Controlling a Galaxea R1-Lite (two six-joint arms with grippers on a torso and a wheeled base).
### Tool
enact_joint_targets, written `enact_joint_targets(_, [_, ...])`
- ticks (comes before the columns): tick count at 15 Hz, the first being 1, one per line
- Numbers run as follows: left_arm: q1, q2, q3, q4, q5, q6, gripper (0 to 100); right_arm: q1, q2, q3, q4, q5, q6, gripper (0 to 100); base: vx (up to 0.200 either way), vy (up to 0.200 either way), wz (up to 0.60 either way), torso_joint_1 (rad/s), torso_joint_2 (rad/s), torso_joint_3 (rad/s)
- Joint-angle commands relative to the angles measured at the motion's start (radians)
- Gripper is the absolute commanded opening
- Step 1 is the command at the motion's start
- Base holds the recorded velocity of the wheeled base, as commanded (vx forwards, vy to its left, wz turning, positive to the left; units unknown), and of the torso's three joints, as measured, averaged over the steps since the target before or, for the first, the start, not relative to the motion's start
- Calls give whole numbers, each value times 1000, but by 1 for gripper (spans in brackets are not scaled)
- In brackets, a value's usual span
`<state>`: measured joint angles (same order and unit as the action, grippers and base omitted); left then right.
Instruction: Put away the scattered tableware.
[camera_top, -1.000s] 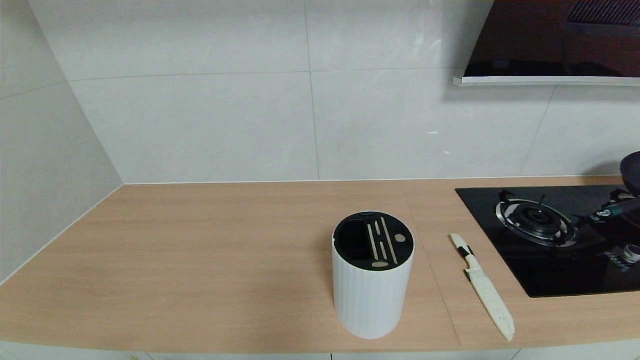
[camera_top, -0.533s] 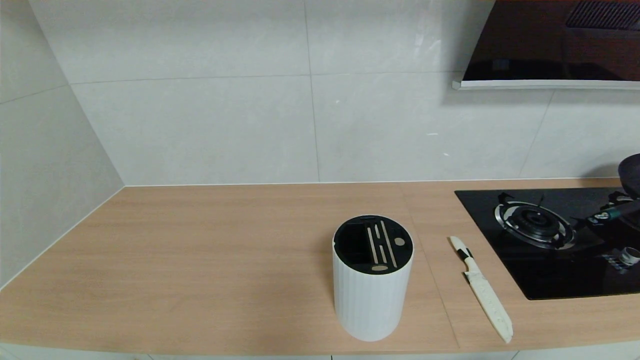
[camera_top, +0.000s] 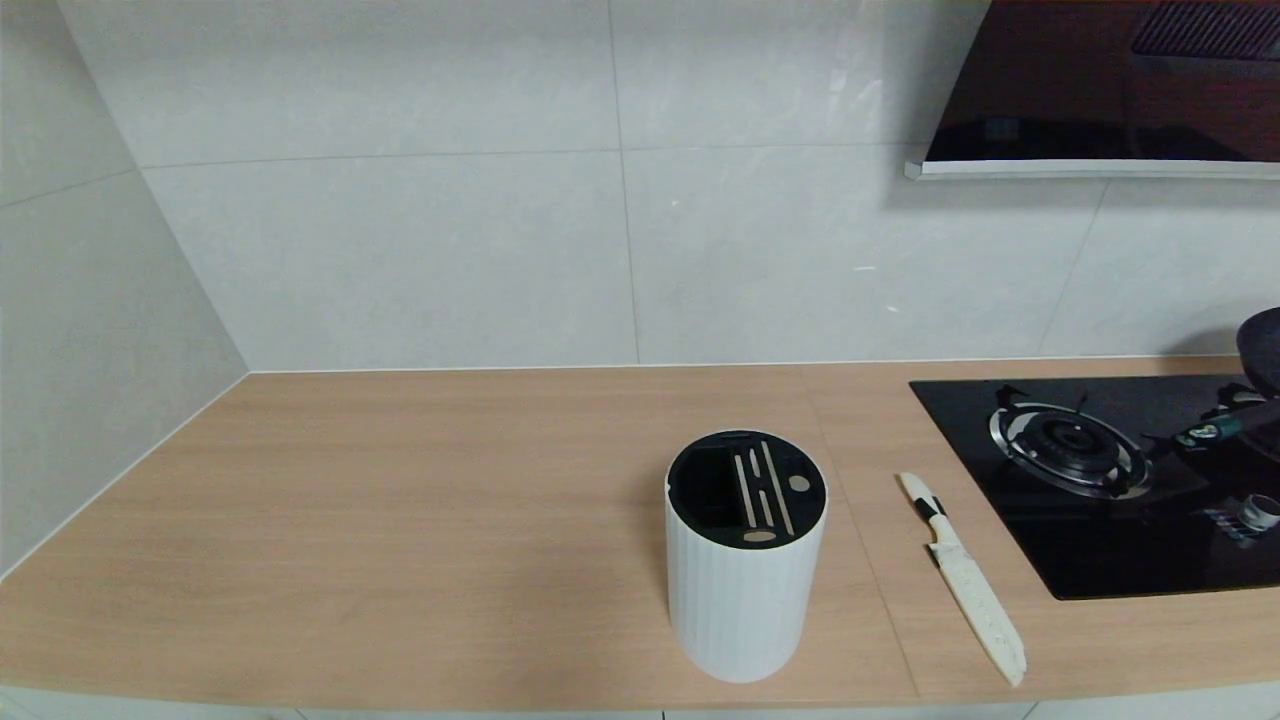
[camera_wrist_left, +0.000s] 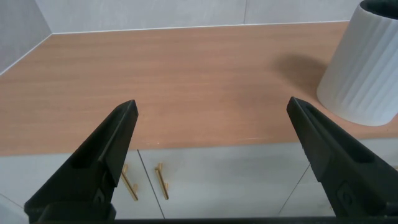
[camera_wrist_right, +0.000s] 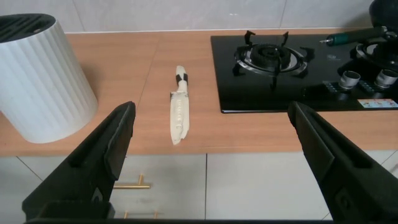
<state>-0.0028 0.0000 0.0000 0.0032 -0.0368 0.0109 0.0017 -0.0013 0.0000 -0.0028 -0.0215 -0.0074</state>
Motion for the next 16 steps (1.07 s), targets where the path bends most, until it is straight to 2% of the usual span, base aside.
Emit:
enact_joint_targets(1, [0, 0, 0, 0, 0, 0, 100, 0, 1, 0, 0, -2, -2, 100, 0, 0, 0, 0, 0, 0])
enact_joint_targets(3, [1, 0, 0, 0, 0, 0, 100, 0, 3, -107, -114, -6, 3, 100, 0, 0, 0, 0, 0, 0])
enact_joint_targets(7, [0, 0, 0, 0, 0, 0, 100, 1, 182, -193, 0, 14, 9, 100, 0, 0, 0, 0, 0, 0])
enact_joint_targets(9, [0, 0, 0, 0, 0, 0, 100, 8, 478, -276, -5, 83, 9, 100, 0, 0, 0, 0, 0, 0])
enact_joint_targets(15, [0, 0, 0, 0, 0, 0, 100, 15, 1038, -416, -120, 80, 18, 100, 0, 0, 0, 0, 0, 0])
enact_joint_targets(16, [1, 0, 0, 0, 0, 0, 100, 58, 1156, -433, -181, 66, 18, 100, 0, 0, 0, 0, 0, 0])
